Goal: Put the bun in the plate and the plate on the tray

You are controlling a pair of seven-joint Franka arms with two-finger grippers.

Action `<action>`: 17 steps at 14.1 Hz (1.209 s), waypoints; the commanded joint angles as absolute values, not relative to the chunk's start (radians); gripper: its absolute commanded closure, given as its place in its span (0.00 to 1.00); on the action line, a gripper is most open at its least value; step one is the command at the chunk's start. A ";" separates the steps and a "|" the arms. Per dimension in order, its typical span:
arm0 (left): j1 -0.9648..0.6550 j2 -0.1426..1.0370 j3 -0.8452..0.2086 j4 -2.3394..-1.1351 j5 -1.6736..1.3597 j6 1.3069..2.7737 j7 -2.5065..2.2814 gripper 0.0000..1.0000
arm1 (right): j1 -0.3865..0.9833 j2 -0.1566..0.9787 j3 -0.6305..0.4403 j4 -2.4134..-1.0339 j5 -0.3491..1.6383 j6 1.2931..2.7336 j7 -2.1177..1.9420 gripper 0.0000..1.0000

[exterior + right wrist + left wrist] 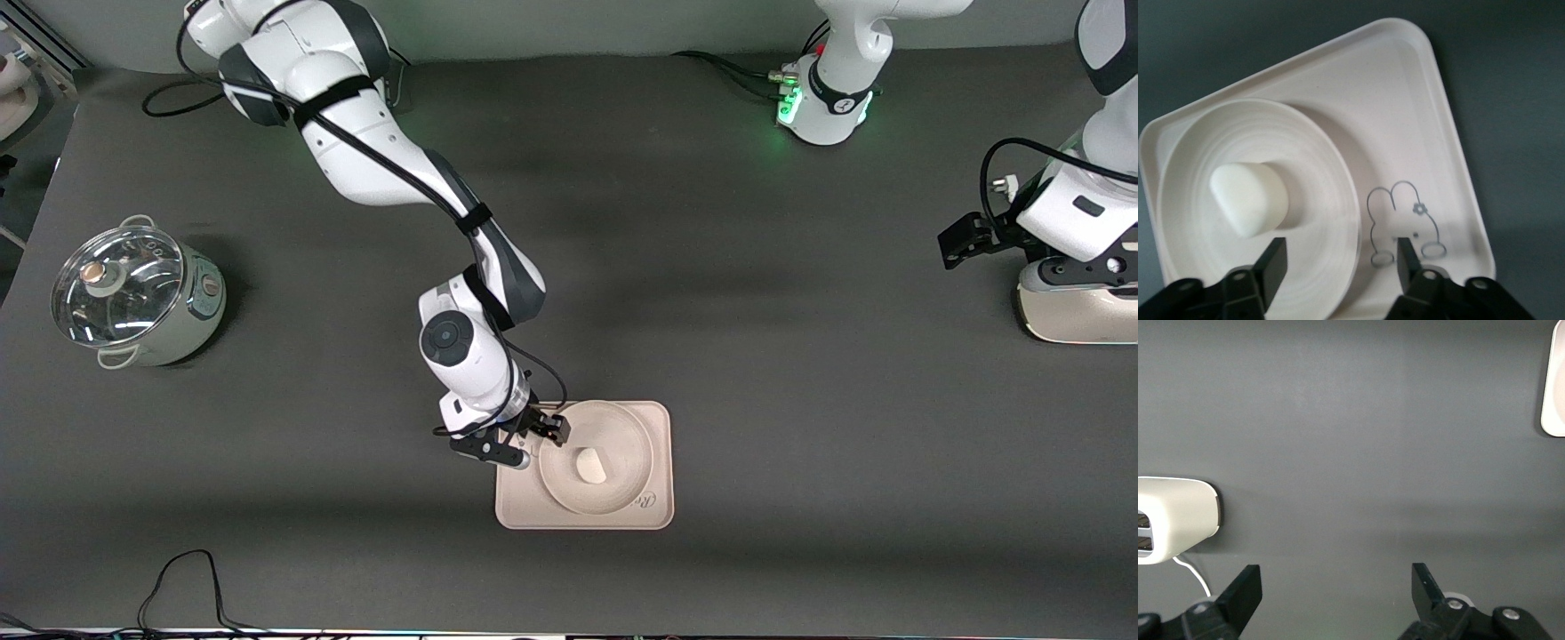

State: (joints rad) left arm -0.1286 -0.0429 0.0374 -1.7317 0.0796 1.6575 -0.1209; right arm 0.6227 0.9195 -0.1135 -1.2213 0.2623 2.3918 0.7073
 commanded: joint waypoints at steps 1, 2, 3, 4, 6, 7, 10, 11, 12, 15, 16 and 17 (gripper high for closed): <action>-0.141 -0.055 0.041 -1.741 0.087 1.651 -0.133 0.00 | 0.609 0.760 -0.117 -1.249 0.287 2.185 0.696 0.00; -0.143 -0.055 0.041 -1.741 0.087 1.651 -0.133 0.00 | 0.601 0.714 -0.117 -1.250 0.282 2.115 0.696 0.00; -0.143 -0.055 0.041 -1.741 0.087 1.649 -0.133 0.00 | 0.576 0.653 -0.117 -1.256 0.275 2.044 0.695 0.00; -0.143 -0.055 0.041 -1.741 0.087 1.649 -0.133 0.00 | 0.557 0.602 -0.115 -1.261 0.273 1.969 0.695 0.00; -0.143 -0.055 0.041 -1.741 0.087 1.649 -0.135 0.00 | 0.494 0.485 -0.110 -1.276 0.270 1.802 0.672 0.00; -0.143 -0.055 0.041 -1.741 0.087 1.649 -0.135 0.00 | 0.465 0.418 -0.109 -1.308 0.270 1.742 0.608 0.00; -0.143 -0.055 0.041 -1.740 0.087 1.649 -0.135 0.00 | 0.336 0.217 -0.107 -1.443 0.249 1.629 0.364 0.00; -0.143 -0.055 0.041 -1.740 0.087 1.649 -0.135 0.00 | 0.293 0.172 -0.104 -1.462 0.206 1.597 0.286 0.00; -0.143 -0.055 0.041 -1.738 0.087 1.648 -0.135 0.00 | 0.252 0.143 -0.103 -1.466 0.184 1.560 0.206 0.00; -0.143 -0.055 0.041 -1.736 0.087 1.647 -0.133 0.00 | 0.144 0.101 -0.103 -1.471 0.129 1.502 0.031 0.00; -0.143 -0.055 0.041 -1.735 0.086 1.647 -0.133 0.00 | 0.134 0.085 -0.104 -1.489 0.092 1.502 -0.013 0.00; -0.143 -0.055 0.041 -1.733 0.086 1.649 -0.132 0.00 | 0.117 0.065 -0.104 -1.512 0.065 1.505 -0.035 0.00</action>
State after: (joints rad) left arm -0.1304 -0.0428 0.0365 -1.7325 0.0797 1.6575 -0.1209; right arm 0.1365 0.1095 -0.1218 -1.4487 0.1196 1.4935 0.0249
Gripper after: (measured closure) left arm 0.000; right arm 0.000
